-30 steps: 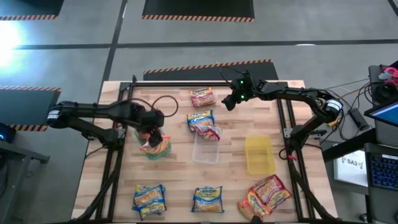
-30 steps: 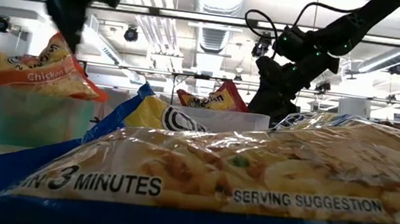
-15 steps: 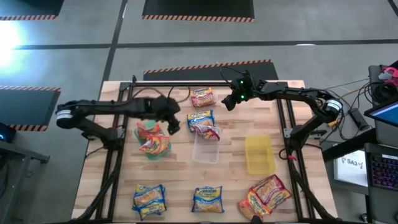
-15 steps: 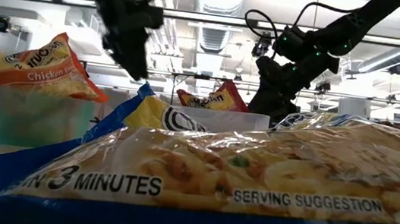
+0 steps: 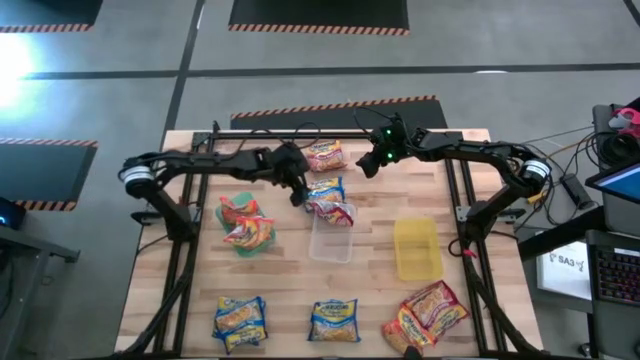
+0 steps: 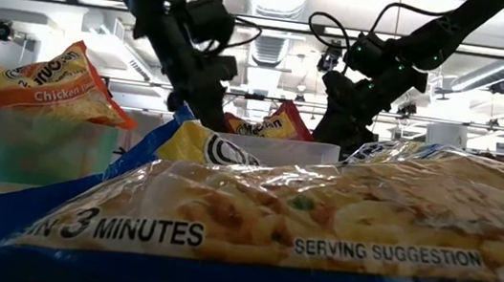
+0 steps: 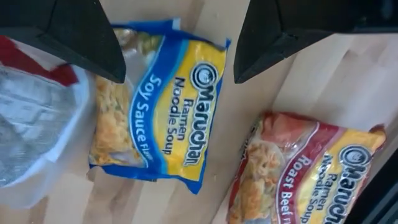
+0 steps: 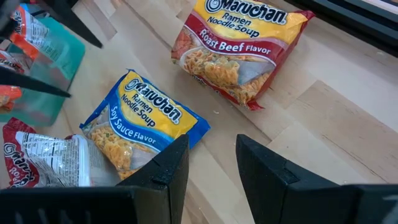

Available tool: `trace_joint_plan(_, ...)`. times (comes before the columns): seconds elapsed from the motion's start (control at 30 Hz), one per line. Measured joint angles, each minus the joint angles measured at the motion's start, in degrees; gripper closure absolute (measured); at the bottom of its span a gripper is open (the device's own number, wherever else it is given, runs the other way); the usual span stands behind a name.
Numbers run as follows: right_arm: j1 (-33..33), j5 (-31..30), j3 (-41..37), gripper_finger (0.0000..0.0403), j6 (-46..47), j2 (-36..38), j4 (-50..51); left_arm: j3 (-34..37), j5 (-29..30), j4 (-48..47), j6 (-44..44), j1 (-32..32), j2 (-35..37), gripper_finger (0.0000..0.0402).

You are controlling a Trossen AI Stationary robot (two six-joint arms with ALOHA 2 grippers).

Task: Sort Maruchan noodles
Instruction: Put the blue noodle pack into the yellow bin

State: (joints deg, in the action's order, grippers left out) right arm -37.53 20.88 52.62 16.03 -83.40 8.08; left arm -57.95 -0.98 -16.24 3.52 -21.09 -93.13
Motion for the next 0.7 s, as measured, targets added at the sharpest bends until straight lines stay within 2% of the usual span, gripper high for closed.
trace_joint_plan(0.3, 0.0, 0.0, 0.0, 0.0280, 0.0, 0.0, 0.0, 3.5, 0.8, 7.1, 1.5, -3.3, -2.2, 0.0130)
trace_joint_plan(0.7, 0.0, 0.0, 0.0, 0.0280, 0.0, 0.0, 0.0, 11.3, -2.3, 17.4, 13.8, -5.2, -2.6, 0.0130)
